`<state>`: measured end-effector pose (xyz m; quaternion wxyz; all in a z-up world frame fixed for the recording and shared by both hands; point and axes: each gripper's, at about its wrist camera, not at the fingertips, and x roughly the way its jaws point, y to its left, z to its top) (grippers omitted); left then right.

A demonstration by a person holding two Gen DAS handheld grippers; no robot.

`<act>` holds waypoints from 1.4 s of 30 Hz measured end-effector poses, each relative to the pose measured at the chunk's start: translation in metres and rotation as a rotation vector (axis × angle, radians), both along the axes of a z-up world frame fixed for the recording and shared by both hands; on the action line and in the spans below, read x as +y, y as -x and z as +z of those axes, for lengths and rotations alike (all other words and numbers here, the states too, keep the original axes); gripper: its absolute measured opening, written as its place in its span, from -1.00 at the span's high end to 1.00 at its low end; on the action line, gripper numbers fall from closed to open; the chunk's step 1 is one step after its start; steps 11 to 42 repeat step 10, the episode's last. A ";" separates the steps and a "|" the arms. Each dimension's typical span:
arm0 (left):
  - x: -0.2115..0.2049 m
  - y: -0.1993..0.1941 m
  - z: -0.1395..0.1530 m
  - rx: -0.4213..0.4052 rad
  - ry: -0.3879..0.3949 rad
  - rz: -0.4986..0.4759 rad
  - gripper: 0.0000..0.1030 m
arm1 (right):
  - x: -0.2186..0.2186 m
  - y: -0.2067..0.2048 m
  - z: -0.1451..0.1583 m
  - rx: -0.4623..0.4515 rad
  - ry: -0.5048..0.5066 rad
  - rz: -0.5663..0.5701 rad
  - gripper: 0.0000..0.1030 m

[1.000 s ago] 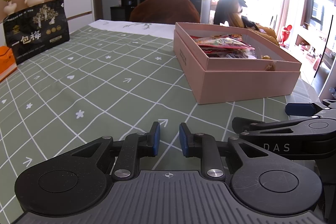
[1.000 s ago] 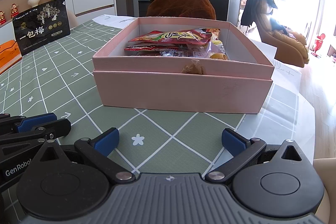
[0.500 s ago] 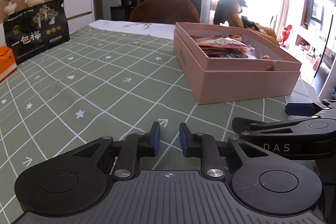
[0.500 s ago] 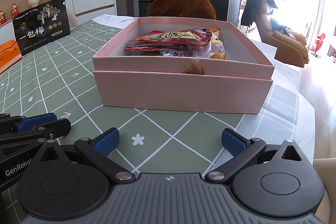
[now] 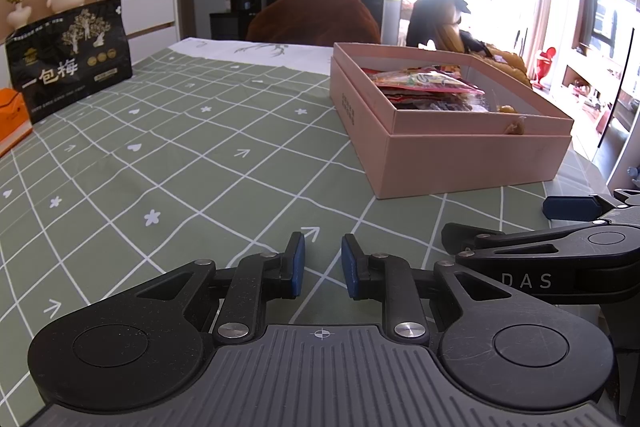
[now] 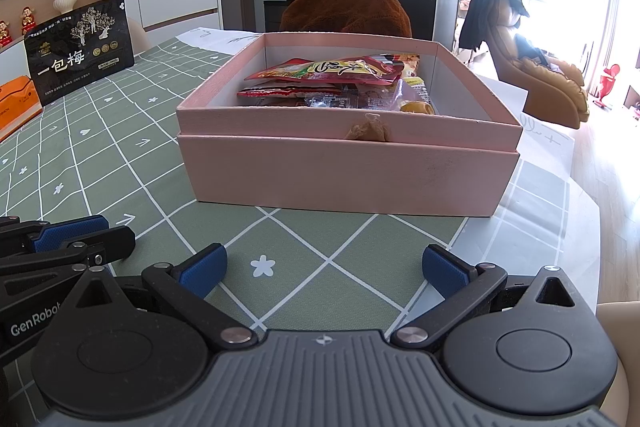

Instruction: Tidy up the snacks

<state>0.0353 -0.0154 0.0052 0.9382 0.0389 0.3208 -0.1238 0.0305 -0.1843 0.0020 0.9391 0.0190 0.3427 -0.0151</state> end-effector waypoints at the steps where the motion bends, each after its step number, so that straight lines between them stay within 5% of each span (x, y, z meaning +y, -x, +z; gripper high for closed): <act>1: 0.000 0.000 0.000 0.000 -0.001 0.000 0.52 | 0.000 0.000 0.000 0.000 0.000 0.000 -1.00; 42: 0.001 -0.001 0.001 0.003 0.014 -0.005 0.52 | 0.000 0.000 0.000 0.000 0.000 0.000 -1.00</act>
